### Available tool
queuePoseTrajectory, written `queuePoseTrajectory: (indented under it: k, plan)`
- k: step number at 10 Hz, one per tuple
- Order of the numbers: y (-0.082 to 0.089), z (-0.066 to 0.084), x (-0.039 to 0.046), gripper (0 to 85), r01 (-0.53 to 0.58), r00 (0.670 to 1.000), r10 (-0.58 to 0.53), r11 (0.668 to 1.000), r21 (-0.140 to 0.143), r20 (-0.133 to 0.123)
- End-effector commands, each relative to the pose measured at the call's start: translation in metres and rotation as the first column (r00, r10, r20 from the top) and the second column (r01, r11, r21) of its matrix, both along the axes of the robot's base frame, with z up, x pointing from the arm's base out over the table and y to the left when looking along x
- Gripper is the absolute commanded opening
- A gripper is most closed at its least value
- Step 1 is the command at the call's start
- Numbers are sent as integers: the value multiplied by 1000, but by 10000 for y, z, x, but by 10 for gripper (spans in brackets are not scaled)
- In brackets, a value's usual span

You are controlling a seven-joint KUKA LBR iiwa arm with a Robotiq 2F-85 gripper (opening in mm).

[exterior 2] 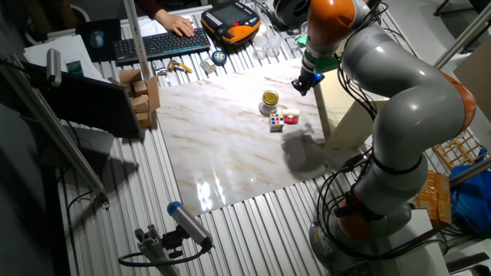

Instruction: Take the object down from the shelf

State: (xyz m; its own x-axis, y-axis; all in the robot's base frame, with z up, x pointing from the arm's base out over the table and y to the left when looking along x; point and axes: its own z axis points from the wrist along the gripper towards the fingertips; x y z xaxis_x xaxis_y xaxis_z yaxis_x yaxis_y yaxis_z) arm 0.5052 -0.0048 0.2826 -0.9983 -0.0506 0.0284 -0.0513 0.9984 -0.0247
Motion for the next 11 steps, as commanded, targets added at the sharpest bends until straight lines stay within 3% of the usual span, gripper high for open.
queuePoseTrajectory:
  k: [1, 11]
  plan:
    - [1, -1, 0, 0, 0, 1000, 0, 1000, 0, 0]
    - [13, -34, 15, 0, 3, 1000, -3, 1000, 0, 2]
